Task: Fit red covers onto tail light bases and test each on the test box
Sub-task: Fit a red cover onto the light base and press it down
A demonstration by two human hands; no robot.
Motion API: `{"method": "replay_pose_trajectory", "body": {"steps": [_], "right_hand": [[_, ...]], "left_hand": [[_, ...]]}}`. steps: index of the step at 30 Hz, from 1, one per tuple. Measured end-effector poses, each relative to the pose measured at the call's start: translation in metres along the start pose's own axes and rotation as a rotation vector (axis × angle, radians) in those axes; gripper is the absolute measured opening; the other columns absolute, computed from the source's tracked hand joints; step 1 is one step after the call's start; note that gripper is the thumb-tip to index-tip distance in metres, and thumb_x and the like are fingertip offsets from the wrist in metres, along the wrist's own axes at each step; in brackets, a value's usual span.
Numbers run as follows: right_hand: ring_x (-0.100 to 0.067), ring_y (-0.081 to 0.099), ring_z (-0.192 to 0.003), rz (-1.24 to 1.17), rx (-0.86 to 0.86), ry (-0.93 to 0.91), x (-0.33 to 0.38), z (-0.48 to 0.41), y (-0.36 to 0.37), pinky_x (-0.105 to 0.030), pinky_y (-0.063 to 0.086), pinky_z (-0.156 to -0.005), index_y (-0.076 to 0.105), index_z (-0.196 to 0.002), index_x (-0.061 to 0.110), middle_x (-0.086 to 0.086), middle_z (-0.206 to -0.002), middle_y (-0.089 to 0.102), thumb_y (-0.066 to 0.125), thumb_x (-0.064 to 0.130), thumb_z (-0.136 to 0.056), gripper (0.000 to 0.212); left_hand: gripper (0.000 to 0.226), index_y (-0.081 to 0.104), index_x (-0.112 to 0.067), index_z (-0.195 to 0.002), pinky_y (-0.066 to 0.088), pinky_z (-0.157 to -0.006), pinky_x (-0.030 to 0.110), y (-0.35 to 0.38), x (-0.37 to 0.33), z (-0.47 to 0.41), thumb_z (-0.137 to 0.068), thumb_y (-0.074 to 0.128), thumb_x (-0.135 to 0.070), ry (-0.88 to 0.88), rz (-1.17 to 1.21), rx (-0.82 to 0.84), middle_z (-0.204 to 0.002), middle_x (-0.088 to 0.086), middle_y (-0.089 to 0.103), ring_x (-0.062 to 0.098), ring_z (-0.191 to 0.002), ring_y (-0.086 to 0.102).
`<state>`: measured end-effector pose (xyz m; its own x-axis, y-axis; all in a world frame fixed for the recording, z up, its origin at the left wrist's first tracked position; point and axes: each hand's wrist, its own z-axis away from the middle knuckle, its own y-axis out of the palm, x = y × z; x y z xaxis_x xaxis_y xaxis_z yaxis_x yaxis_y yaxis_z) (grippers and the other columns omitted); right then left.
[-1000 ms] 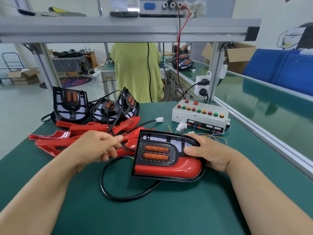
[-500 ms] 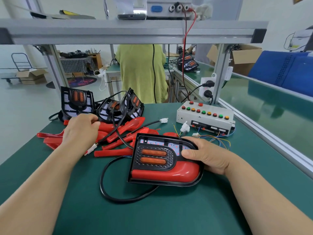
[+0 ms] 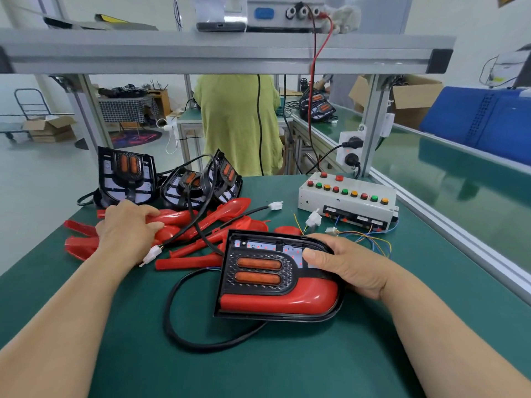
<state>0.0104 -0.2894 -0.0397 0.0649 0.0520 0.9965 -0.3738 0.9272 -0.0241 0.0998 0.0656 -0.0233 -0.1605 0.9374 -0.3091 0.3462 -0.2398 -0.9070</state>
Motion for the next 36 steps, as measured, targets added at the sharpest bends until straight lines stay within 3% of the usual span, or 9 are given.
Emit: {"method": "replay_pose_trajectory", "body": {"steps": [4,10,14,17,21,25,28,32,36], "right_hand": [[-0.019,0.070,-0.105,-0.105,-0.055,0.073,0.001,-0.002,0.003,-0.030,0.057,-0.084,0.073,-0.113,0.018,-0.007,-0.117,0.073,0.054,0.042,-0.093,0.037],[-0.022,0.070,-0.105,-0.127,-0.131,0.172,-0.002,-0.006,-0.001,-0.040,0.054,-0.096,0.078,-0.101,0.021,-0.006,-0.112,0.074,0.045,0.042,-0.102,0.039],[-0.015,0.070,-0.105,0.079,-0.152,0.103,-0.001,-0.005,-0.004,-0.038,0.051,-0.099,0.076,-0.098,0.029,0.003,-0.108,0.075,0.042,0.041,-0.104,0.037],[-0.014,0.068,-0.104,0.318,-0.251,0.068,0.002,-0.003,-0.008,-0.032,0.049,-0.097,0.073,-0.097,0.023,0.008,-0.103,0.075,0.045,0.046,-0.102,0.037],[0.000,0.056,-0.073,0.637,-0.397,-0.012,0.003,-0.003,-0.011,-0.010,0.040,-0.068,0.068,-0.087,0.011,-0.001,-0.092,0.066,0.047,0.053,-0.098,0.049],[0.005,0.051,-0.053,0.509,-0.361,0.061,0.008,0.002,-0.013,-0.013,0.041,-0.057,0.072,-0.078,0.032,0.017,-0.064,0.064,0.048,0.054,-0.097,0.038],[-0.005,0.056,-0.062,0.392,-0.269,0.131,0.009,0.005,-0.017,-0.018,0.047,-0.062,0.069,-0.094,0.010,0.003,-0.080,0.067,0.049,0.045,-0.100,0.040],[-0.009,0.063,-0.076,0.263,-0.192,0.144,0.010,0.009,-0.020,-0.020,0.050,-0.066,0.071,-0.103,0.013,-0.002,-0.092,0.072,0.049,0.024,-0.103,0.025],[-0.016,0.063,-0.082,0.149,-0.172,0.137,0.010,0.008,-0.016,-0.024,0.052,-0.065,0.069,-0.107,0.011,-0.010,-0.098,0.070,0.047,0.013,-0.103,0.023]], "left_hand": [[0.013,0.076,-0.014,-0.102,0.048,-0.096,0.051,-0.002,0.007,0.000,-0.091,0.070,-0.015,-0.023,0.248,-0.007,-0.108,0.015,0.069,0.035,-0.107,0.060],[0.010,0.072,-0.022,-0.093,0.046,-0.094,0.048,-0.017,0.017,0.003,-0.094,0.065,-0.015,0.082,0.203,-0.017,-0.107,0.009,0.058,0.034,-0.106,0.056],[0.011,0.071,-0.031,-0.101,0.049,-0.088,0.045,-0.026,0.021,0.004,-0.094,0.063,-0.027,0.092,0.250,-0.035,-0.090,-0.009,0.060,0.027,-0.096,0.060],[0.011,0.068,-0.043,-0.088,0.052,-0.088,0.049,-0.030,0.021,0.003,-0.091,0.061,-0.034,0.068,0.379,-0.073,-0.086,-0.012,0.066,0.026,-0.091,0.063],[0.015,0.066,-0.060,-0.074,0.054,-0.086,0.046,-0.038,0.020,0.005,-0.081,0.061,-0.048,0.069,0.527,-0.107,-0.090,-0.004,0.072,0.025,-0.089,0.065],[0.030,0.069,-0.059,-0.079,0.049,-0.071,0.029,-0.044,0.012,0.011,-0.086,0.075,-0.030,0.126,0.654,-0.034,-0.090,-0.005,0.072,0.016,-0.083,0.066],[0.039,0.070,-0.059,-0.086,0.049,-0.075,0.027,-0.045,-0.004,0.021,-0.090,0.070,-0.020,0.201,0.729,0.025,-0.087,-0.011,0.073,0.008,-0.080,0.067],[0.037,0.072,-0.051,-0.099,0.048,-0.081,0.023,-0.038,-0.033,0.039,-0.093,0.065,-0.015,0.335,0.795,0.114,-0.094,-0.021,0.072,0.001,-0.085,0.067],[0.036,0.071,-0.041,-0.102,0.043,-0.079,0.004,-0.027,-0.060,0.055,-0.093,0.063,-0.007,0.496,0.818,0.134,-0.099,-0.024,0.069,-0.008,-0.081,0.062]]}}
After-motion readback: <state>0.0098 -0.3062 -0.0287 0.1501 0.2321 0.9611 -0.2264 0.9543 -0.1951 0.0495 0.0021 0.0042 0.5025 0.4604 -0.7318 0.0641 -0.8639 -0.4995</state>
